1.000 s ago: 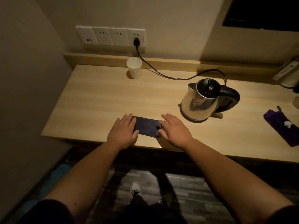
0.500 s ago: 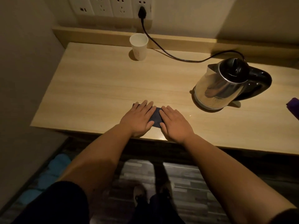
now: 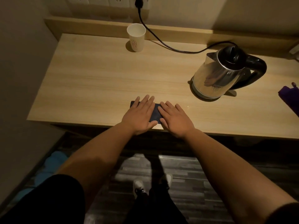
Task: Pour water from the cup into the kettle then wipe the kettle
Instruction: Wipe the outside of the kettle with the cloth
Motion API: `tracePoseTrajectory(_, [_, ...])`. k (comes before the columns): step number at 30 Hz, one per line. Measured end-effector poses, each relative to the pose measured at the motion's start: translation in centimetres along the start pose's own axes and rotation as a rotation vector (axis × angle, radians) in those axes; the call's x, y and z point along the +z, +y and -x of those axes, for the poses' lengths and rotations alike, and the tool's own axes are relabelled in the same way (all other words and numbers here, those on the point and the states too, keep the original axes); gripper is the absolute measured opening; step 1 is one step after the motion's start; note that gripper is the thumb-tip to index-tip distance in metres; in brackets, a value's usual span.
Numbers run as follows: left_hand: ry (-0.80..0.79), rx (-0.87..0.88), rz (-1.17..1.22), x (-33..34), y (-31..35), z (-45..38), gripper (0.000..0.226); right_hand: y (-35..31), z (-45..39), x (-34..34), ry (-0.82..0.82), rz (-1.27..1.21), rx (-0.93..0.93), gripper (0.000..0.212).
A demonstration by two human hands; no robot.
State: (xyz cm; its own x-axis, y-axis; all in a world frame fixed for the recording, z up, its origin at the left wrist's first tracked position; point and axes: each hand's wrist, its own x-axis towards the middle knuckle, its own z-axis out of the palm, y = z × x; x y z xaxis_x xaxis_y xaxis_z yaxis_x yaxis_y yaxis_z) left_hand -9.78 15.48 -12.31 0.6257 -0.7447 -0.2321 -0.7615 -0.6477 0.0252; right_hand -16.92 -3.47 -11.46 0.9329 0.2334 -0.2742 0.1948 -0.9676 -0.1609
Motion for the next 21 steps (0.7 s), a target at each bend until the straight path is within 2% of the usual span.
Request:
tracePoseTrajectory(3, [0.013,0.040,0.053,0.5,0.0,-0.3,0.083,0.4,0.1,0.0,-0.005,0.047,0.025,0.057])
tracePoseTrajectory(8, [0.031,0.033,0.052,0.9,0.4,0.1,0.086,-0.2,0.6,0.4,0.003,0.030,0.074,0.074])
tracePoseTrajectory(14, [0.043,0.018,0.047,1.3,1.1,1.6,0.093,-0.9,1.4,0.8,-0.001,0.011,0.065,0.066])
tracePoseTrajectory(21, [0.082,0.022,0.001,1.5,2.0,4.1,0.066,-2.1,3.2,1.0,0.005,-0.013,-0.003,0.061])
